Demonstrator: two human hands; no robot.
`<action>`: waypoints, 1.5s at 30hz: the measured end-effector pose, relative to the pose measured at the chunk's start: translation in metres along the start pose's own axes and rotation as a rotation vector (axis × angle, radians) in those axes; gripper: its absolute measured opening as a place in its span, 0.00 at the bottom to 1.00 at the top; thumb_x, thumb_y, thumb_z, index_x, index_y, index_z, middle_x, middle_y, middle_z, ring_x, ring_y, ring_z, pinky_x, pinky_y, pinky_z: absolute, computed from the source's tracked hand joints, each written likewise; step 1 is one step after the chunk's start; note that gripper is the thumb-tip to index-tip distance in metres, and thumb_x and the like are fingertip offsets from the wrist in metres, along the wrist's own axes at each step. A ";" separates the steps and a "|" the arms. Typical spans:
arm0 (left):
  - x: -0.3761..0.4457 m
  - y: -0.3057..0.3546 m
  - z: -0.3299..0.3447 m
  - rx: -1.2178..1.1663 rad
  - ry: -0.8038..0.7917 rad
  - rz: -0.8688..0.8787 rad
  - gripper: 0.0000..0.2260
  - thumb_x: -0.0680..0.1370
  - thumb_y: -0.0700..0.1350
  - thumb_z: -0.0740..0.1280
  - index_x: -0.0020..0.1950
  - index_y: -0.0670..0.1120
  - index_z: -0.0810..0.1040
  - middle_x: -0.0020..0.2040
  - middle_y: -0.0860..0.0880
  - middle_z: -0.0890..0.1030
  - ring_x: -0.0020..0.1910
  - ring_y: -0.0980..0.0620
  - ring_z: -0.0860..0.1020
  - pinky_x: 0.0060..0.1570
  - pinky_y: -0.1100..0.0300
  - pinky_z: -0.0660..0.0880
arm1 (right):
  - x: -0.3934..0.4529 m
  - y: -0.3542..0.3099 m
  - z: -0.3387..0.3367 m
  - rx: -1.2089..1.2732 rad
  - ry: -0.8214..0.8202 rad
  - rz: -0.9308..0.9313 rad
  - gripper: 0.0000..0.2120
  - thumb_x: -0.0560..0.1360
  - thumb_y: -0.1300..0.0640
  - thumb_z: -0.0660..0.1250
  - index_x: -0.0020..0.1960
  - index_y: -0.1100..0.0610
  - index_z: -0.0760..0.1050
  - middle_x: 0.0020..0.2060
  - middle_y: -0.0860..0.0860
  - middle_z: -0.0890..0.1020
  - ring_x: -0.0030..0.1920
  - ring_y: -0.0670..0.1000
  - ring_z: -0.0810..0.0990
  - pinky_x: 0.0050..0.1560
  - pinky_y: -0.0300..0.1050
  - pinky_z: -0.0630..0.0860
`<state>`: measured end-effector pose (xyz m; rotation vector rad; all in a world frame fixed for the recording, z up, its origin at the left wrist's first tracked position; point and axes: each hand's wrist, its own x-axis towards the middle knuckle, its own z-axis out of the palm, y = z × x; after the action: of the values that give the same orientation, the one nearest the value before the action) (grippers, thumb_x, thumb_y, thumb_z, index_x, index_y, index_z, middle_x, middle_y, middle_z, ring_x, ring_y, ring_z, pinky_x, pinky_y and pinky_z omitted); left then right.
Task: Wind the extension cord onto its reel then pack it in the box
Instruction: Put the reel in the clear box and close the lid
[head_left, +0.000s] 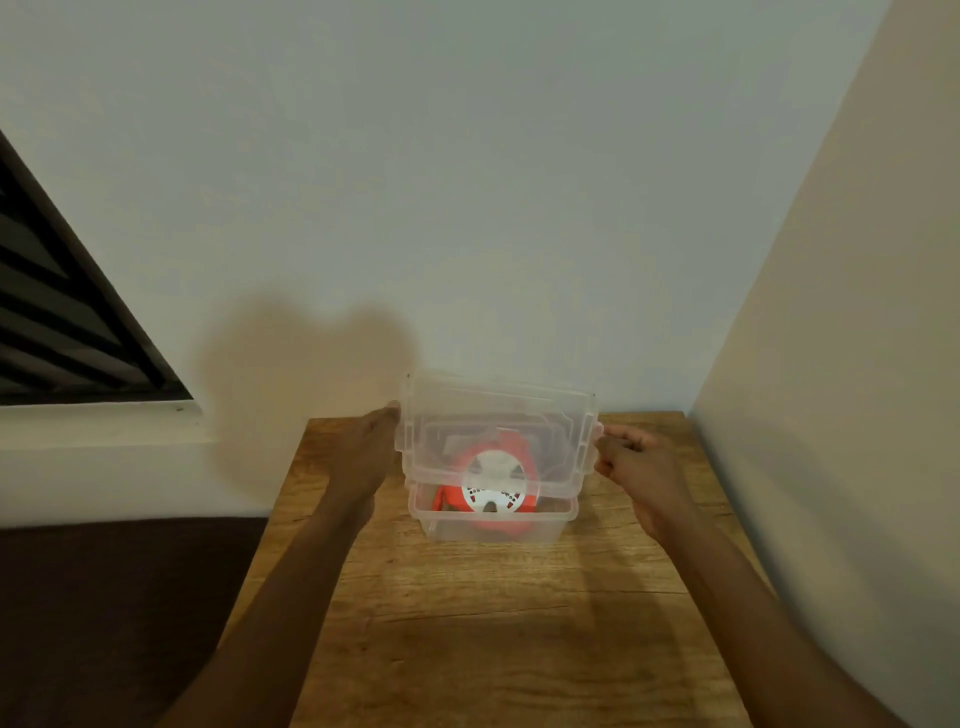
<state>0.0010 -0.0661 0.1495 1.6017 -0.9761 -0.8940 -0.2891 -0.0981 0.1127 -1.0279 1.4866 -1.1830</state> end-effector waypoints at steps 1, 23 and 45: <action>0.002 0.002 0.004 -0.061 -0.004 -0.043 0.14 0.87 0.51 0.59 0.52 0.51 0.84 0.47 0.54 0.85 0.53 0.48 0.83 0.47 0.57 0.77 | 0.004 -0.002 0.002 0.017 0.014 -0.003 0.10 0.77 0.61 0.69 0.57 0.55 0.83 0.46 0.49 0.86 0.47 0.51 0.84 0.49 0.48 0.83; 0.051 -0.095 0.016 0.082 0.005 -0.177 0.11 0.76 0.32 0.74 0.56 0.42 0.81 0.51 0.44 0.84 0.50 0.43 0.83 0.37 0.58 0.81 | 0.016 0.069 0.033 -0.217 0.019 0.154 0.17 0.71 0.68 0.73 0.58 0.55 0.79 0.53 0.52 0.82 0.49 0.54 0.83 0.43 0.51 0.84; 0.028 -0.138 0.013 -0.100 -0.060 -0.376 0.15 0.84 0.54 0.65 0.45 0.46 0.80 0.44 0.41 0.84 0.41 0.46 0.82 0.43 0.54 0.83 | -0.033 0.089 0.154 -1.288 -0.456 -0.929 0.25 0.73 0.53 0.71 0.69 0.51 0.71 0.67 0.54 0.75 0.68 0.61 0.72 0.68 0.65 0.66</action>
<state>0.0229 -0.0751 0.0101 1.7088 -0.6668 -1.2331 -0.1371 -0.0793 0.0174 -2.8346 1.3151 -0.2792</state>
